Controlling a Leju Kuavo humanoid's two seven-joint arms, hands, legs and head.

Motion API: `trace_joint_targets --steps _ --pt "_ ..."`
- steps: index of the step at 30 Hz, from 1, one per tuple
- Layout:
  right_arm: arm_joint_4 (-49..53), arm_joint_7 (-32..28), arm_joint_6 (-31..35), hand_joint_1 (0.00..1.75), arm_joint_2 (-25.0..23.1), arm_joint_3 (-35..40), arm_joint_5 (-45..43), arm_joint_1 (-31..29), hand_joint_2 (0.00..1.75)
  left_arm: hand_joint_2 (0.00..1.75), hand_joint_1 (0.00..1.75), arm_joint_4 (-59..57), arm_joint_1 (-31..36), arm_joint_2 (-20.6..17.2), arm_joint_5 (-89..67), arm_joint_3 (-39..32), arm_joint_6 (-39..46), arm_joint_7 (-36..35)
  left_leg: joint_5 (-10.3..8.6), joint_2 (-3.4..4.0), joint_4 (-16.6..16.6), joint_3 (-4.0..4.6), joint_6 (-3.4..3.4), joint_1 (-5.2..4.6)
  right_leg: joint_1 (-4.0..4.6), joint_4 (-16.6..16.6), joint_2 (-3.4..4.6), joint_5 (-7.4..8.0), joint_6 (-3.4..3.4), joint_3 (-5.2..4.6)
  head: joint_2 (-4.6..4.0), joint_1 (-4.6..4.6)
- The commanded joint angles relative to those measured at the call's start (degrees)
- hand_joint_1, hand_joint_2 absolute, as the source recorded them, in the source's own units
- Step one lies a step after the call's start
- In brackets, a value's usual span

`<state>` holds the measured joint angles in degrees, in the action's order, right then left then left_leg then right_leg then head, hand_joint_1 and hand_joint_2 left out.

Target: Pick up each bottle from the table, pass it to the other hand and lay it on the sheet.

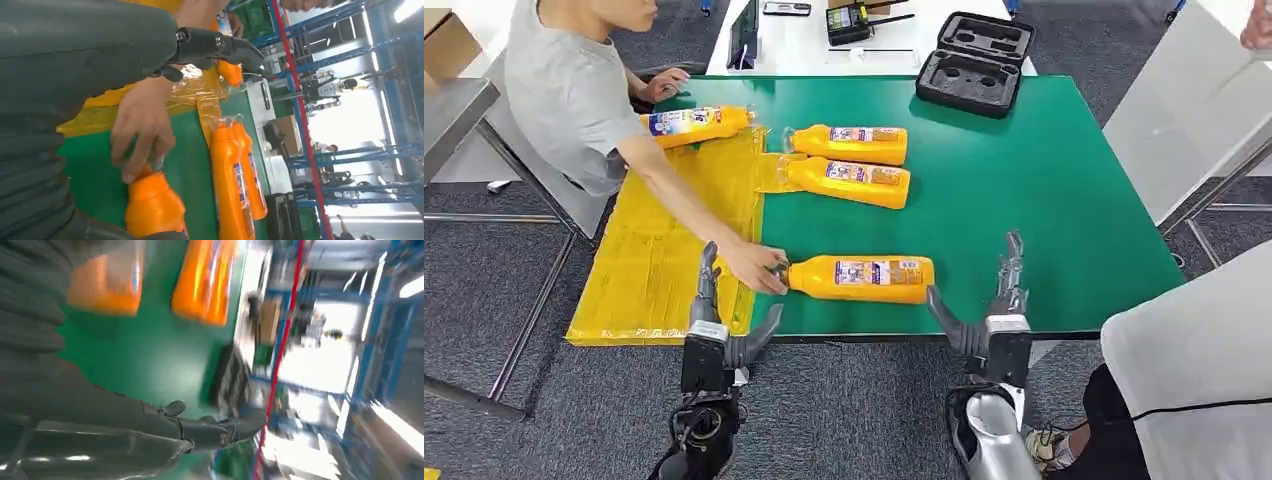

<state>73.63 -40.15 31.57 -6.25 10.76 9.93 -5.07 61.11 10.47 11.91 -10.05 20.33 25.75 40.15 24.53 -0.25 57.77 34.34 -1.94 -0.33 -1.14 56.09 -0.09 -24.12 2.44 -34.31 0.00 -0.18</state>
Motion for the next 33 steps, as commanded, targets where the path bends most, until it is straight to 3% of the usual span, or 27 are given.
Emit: trace_joint_targets --steps 1,5,6,14,19,21,33 --pt "-17.62 0.15 8.43 0.00 4.17 3.62 18.78 -7.30 1.75 1.75 0.00 -4.77 3.64 -1.75 1.08 4.24 -0.40 -0.15 0.07 0.08 -0.07 -0.32 0.11 0.11 0.12 -0.14 0.06 -0.02 -0.12 0.34 0.00 0.00" --pt "-22.03 0.15 8.43 0.00 3.36 1.35 24.65 -9.71 1.75 1.75 0.00 -4.99 3.91 -1.35 1.22 4.60 -0.78 -0.15 0.04 0.04 -0.06 -0.22 0.09 0.06 0.06 -0.10 0.02 -0.01 -0.09 0.23 0.00 0.00" --pt "-25.58 0.15 8.43 0.00 2.68 -0.21 30.12 -11.27 1.75 1.75 0.00 -5.06 4.05 -1.23 1.54 4.74 -1.12 -0.15 0.07 0.06 -0.06 -0.30 0.13 0.09 0.10 -0.10 0.04 -0.04 -0.13 0.31 0.00 0.00" --pt "-25.58 0.15 8.43 0.00 2.68 -0.21 30.12 -11.27 1.75 1.75 0.00 -5.06 4.05 -1.23 1.54 4.74 -1.12 -0.15 0.07 0.04 -0.04 -0.27 0.12 0.08 0.09 -0.07 0.02 -0.05 -0.12 0.27 0.00 0.00" --pt "-37.81 5.24 8.23 0.00 3.24 1.44 41.57 -18.78 1.75 1.75 0.00 -5.80 4.82 -1.22 2.11 5.83 -1.75 -0.15 0.06 0.13 -0.02 -0.23 0.10 0.07 0.07 -0.05 0.11 -0.01 -0.10 0.21 0.00 0.00" --pt "-41.90 7.68 4.96 0.00 3.92 2.34 43.82 -22.14 1.75 1.75 0.00 -5.54 4.75 -1.36 2.54 6.16 -2.02 -0.15 0.04 0.17 0.00 -0.19 0.10 0.07 0.07 -0.03 0.15 0.02 -0.10 0.17 0.00 0.00" --pt "-48.90 9.14 -3.18 0.00 5.44 1.45 43.56 -27.10 1.75 1.75 0.00 -5.67 5.66 -0.81 3.28 9.29 -3.59 -0.15 0.01 0.02 0.03 -0.17 0.06 0.04 0.05 -0.01 0.00 -0.03 -0.05 0.18 0.00 0.00"
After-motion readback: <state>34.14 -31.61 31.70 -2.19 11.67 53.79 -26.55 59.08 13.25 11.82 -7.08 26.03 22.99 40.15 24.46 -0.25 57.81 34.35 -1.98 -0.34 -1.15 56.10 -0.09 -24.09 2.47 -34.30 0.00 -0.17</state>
